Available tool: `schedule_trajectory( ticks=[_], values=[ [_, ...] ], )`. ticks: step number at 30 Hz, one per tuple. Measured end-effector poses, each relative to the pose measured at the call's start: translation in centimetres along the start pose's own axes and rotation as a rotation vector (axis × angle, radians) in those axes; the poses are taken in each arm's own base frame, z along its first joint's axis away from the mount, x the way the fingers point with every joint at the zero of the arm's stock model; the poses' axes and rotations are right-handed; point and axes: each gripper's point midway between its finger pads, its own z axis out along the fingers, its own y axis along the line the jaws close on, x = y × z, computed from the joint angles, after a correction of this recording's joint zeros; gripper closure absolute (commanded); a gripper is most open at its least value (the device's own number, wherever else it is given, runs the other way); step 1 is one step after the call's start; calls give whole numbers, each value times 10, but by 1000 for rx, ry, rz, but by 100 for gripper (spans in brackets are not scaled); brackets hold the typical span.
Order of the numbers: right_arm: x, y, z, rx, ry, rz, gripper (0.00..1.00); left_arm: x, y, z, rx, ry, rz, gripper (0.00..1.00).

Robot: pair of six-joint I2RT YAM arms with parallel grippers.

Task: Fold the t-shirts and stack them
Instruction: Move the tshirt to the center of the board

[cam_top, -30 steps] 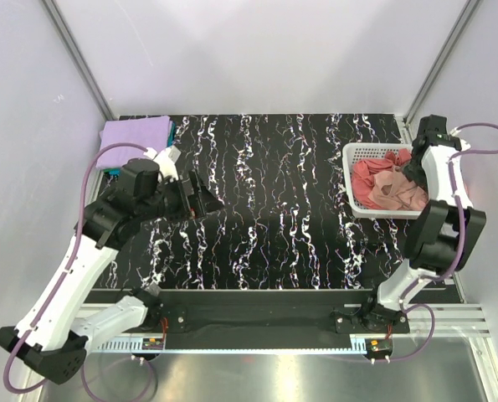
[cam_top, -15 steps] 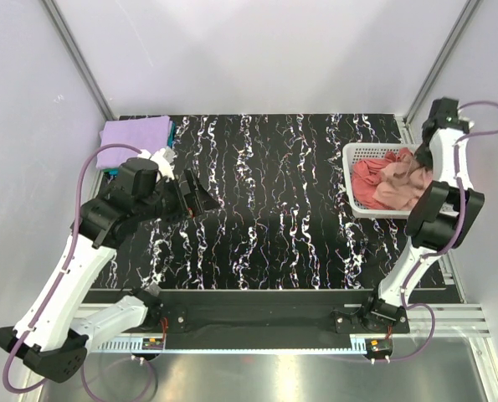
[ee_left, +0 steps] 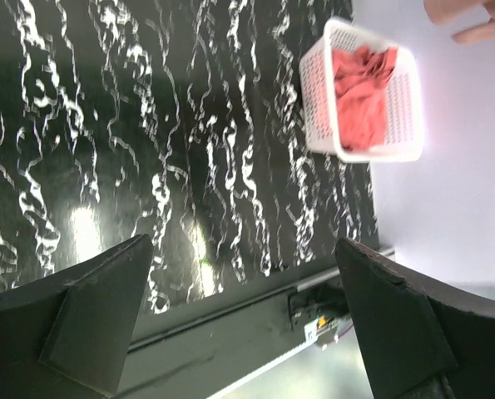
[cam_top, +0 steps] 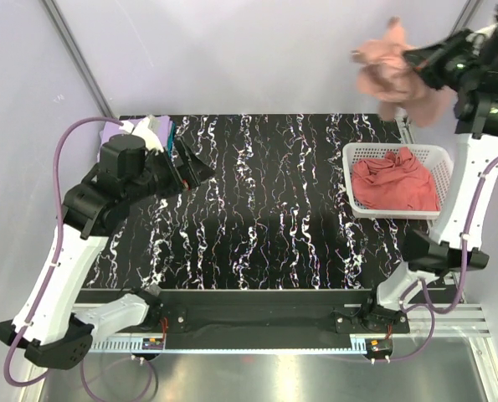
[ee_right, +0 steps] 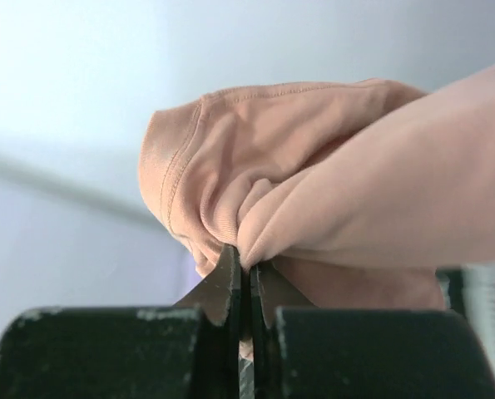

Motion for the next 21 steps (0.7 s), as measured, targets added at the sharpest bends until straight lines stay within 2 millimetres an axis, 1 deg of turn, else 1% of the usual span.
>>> schedule_trajectory(
  ticks=[3,4,5,6,7,8,9,10,11,12,14,15,16,17,18,19,20,21],
  values=[
    [44,79,-17,-255,134,15,100,-10,3,3,-15,-19,-16,1],
    [59,99,-23,-323,184,18,100,-12,6,4,-25,-22,-25,1],
    [80,118,-30,-387,249,27,99,-14,10,4,-34,-27,-34,1],
    [101,129,-36,-432,317,42,98,-15,14,5,-43,-29,-40,1],
    [122,134,-41,-462,375,53,97,-16,17,6,-51,-30,-46,1],
    [148,134,-44,-470,440,70,96,-15,22,7,-61,-30,-48,1],
    [171,128,-46,-458,497,89,96,-13,27,8,-74,-24,-50,1],
    [202,118,-47,-443,560,108,96,-8,32,9,-83,-15,-47,1],
    [235,101,-47,-402,629,135,96,-2,38,11,-97,-1,-46,2],
    [270,82,-46,-357,696,161,90,5,44,12,-107,12,-46,2],
    [341,39,-43,-232,832,209,83,24,61,18,-139,50,-52,3],
    [375,17,-42,-174,891,228,73,37,72,21,-161,79,-59,3],
    [408,-6,-45,-106,953,249,67,50,83,25,-184,111,-66,4],
    [437,-28,-50,-34,1013,266,57,70,100,31,-218,159,-77,5],
    [456,-45,-54,18,1052,273,57,79,107,33,-235,181,-82,5],
    [474,-65,-59,82,1091,270,48,91,117,37,-257,215,-92,6],
    [484,-79,-62,137,1114,265,47,102,125,40,-271,245,-99,6],
    [488,-89,-65,177,1125,247,45,111,131,43,-280,268,-106,6]
  ],
)
